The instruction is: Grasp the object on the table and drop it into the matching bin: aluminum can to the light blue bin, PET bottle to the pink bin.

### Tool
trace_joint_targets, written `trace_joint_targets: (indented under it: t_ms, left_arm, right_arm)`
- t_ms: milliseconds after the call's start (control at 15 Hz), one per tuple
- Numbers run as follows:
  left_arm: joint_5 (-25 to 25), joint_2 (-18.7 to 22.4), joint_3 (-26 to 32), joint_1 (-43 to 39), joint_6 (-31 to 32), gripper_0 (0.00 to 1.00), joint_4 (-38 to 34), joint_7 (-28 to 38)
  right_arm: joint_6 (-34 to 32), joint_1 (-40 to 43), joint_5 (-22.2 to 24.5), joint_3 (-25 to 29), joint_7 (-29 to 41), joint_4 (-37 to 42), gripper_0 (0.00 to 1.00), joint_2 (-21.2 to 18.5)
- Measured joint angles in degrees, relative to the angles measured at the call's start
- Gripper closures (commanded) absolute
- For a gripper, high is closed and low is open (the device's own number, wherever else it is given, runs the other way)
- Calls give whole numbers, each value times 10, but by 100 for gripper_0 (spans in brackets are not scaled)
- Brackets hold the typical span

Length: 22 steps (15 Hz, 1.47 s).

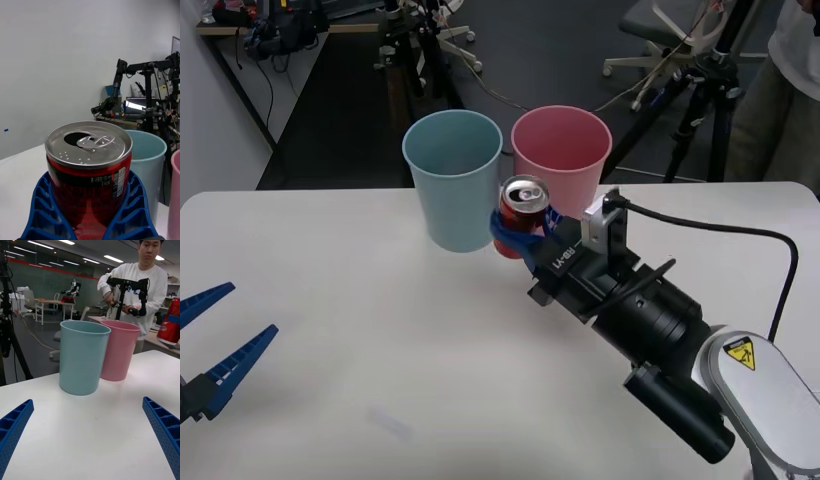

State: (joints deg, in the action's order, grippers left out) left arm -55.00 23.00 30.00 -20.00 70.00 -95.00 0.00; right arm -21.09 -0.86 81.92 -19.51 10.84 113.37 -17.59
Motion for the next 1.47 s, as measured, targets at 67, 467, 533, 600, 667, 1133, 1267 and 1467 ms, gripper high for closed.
trace_joint_targets:
  t_ms: [67,467,533,600,667,1133,1267,1467]
  left_arm:
    - [0,0,0,0,0,0,0,0]
    - [0,0,0,0,0,0,0,0]
    - [0,0,0,0,0,0,0,0]
    - [0,0,0,0,0,0,0,0]
    - [0,0,0,0,0,0,0,0]
    - [0,0,0,0,0,0,0,0]
    - [0,0,0,0,0,0,0,0]
    - [0,0,0,0,0,0,0,0]
  right_arm:
    - [20,-18,11,-12,24,-1,100,0]
    - [124,-159,21,-68,84,-85,100,17]
    - [134,-183,21,-70,85,-109,100,29]
    - [144,-208,21,-70,85,-136,100,42]
    - [155,-232,21,-70,85,-165,100,53]
    - [226,-385,22,-70,83,-362,100,99]
    - [242,-423,24,-70,85,-420,100,111]
    - [257,-462,25,-70,85,-488,100,123]
